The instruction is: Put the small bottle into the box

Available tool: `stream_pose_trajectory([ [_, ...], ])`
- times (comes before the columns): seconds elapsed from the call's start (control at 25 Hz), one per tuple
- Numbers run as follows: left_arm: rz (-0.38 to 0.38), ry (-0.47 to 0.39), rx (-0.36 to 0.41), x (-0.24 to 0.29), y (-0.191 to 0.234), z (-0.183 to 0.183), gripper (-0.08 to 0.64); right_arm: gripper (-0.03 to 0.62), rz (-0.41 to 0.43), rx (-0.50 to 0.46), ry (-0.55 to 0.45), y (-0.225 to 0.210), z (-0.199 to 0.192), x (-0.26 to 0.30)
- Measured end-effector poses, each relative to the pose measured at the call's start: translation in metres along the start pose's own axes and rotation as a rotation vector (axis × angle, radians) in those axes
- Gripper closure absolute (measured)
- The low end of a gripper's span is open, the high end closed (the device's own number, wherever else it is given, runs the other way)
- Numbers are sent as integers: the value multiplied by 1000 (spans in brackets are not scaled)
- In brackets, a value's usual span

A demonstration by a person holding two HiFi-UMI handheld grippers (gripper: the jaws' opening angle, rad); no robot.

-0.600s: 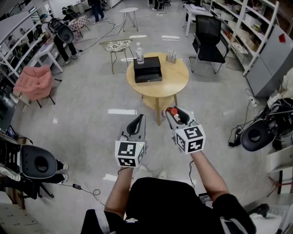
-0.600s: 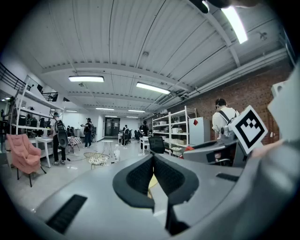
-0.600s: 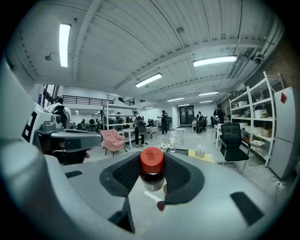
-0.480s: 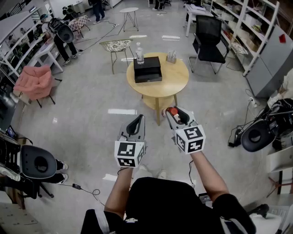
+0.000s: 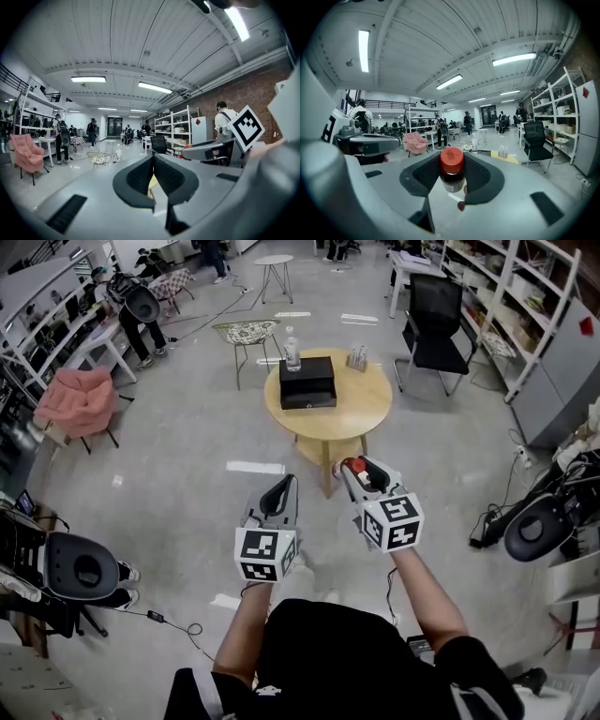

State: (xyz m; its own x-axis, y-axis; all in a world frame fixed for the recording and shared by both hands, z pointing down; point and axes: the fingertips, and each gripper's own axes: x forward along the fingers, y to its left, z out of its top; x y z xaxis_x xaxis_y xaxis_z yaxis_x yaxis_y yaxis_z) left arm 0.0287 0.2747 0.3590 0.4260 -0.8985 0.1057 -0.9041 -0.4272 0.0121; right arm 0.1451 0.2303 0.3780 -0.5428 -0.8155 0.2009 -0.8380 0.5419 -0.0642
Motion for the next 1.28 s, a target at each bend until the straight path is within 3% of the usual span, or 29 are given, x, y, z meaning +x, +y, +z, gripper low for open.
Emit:
stream_pose_trajectory([
  [0.68, 27, -4, 1, 44, 20, 10, 548, 454, 42, 2, -11, -23, 16, 39],
  [1.28, 1, 25, -22, 135, 79, 8, 548, 454, 31, 21, 27, -64, 25, 133],
])
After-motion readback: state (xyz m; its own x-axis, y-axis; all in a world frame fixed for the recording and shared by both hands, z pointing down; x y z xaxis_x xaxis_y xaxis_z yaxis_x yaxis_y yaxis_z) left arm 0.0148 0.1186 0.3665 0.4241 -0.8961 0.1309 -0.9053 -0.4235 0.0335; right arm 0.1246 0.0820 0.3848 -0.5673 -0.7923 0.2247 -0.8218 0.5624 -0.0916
